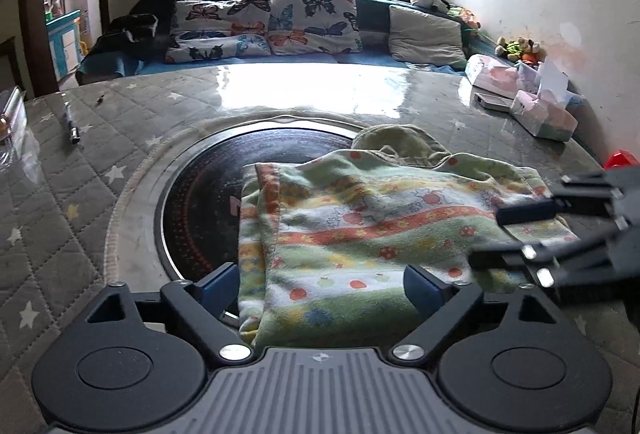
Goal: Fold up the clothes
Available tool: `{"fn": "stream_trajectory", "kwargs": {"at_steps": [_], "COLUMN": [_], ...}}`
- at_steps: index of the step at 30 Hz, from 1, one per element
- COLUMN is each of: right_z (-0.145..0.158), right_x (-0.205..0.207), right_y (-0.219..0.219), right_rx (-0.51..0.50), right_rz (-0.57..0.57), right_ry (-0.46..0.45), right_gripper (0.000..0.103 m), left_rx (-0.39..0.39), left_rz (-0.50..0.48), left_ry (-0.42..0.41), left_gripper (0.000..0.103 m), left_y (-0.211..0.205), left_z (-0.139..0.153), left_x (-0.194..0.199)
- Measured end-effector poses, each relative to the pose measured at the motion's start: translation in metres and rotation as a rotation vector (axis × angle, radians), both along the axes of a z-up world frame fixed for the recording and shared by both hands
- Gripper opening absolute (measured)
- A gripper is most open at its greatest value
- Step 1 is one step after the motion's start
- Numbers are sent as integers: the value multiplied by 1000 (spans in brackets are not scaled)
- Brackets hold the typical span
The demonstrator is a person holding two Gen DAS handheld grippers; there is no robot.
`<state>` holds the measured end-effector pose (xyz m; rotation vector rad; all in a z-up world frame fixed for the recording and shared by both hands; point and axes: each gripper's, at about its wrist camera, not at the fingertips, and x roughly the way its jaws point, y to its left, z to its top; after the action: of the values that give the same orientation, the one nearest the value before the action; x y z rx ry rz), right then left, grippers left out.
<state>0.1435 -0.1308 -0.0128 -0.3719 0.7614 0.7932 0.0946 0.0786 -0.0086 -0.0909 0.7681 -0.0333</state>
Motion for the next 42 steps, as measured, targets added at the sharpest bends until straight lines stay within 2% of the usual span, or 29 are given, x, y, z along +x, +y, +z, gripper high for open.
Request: {"fn": "stream_trajectory", "kwargs": {"at_steps": [3,8,11,15,23,34,37,42], "right_z": [-4,3,-6,-11,-11,-4,4,21], "right_x": [-12,-9,-1,6,8,-16,-19,0], "right_y": [-5,-23,-33,-51,-73,-124,-126,-123], "right_rx": [3,73,56,92,78,0,18,121], "right_rz": [14,-16,-43,-51,-41,-66,-80,-153], "right_ry": [-24,-25,6,43,47,55,49,52], "right_gripper": [56,56,56,56,56,57,57,56], "left_rx": [17,44,52,65,64,-5,0,8], "left_rz": [17,54,85,112,104,-28,-27,-20], "left_ry": [5,14,25,45,66,72,67,72], "left_gripper": [96,96,96,96,95,96,96,97], "left_y": [-3,-8,-10,-17,-39,-81,-78,-69], "left_z": [0,-1,-3,-7,-11,-17,-15,-15], "left_x": [0,4,8,11,7,-18,-18,-20]}}
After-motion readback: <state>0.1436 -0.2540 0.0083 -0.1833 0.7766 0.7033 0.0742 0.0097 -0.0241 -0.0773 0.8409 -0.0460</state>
